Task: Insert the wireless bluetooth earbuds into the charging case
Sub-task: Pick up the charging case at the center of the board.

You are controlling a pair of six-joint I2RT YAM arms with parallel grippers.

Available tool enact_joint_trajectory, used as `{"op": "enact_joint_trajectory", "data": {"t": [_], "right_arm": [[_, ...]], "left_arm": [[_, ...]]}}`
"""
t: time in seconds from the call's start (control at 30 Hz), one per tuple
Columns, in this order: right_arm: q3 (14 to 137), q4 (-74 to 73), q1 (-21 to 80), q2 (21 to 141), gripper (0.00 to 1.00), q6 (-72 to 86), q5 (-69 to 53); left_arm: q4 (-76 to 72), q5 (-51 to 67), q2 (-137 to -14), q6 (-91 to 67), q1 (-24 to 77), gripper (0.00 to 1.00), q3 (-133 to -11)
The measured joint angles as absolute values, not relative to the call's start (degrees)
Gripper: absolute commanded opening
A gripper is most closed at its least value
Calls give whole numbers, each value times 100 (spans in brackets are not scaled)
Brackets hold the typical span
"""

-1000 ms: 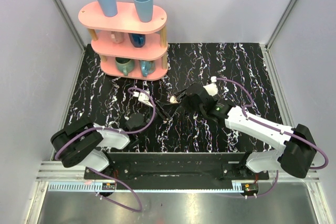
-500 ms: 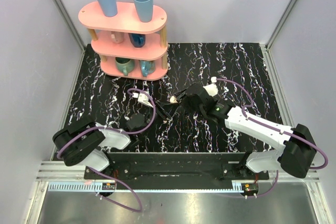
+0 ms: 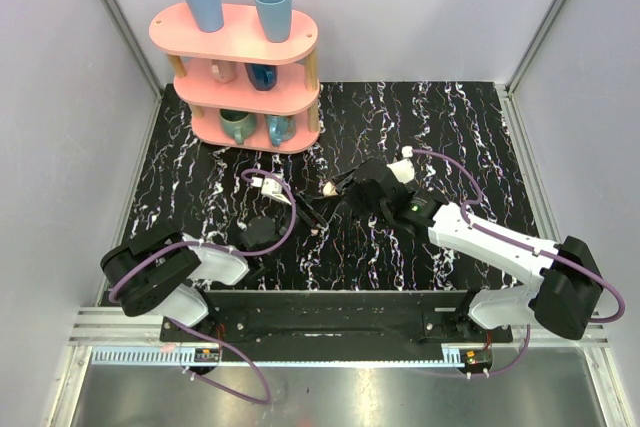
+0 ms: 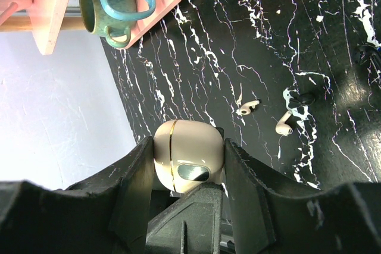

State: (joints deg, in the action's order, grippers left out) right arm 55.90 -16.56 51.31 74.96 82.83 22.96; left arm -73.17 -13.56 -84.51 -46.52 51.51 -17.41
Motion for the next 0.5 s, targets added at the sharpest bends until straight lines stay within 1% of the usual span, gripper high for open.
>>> {"op": "enact_joint_trajectory", "data": {"t": [0.17,0.3,0.37,0.5], "right_arm": [[5590,-1656,5131,7496,36,8285,2294],[5590,-1653,5131,7496,36,8285,2292],[5590,-1656,5131,7496,36,8285,2290],[5590,-1656,5131,7496,36,8285,2287]], "left_arm": [[-7317,-1409,-8451,-4637,5140,66,-1741],[-7317,-1420,-8451,-4635,5140,63,-1741],[-7319,-1417,-8451,-4637,5140,60,-1741],[-7334,-1411,-8451,-4639,5140,59,-1750]]}}
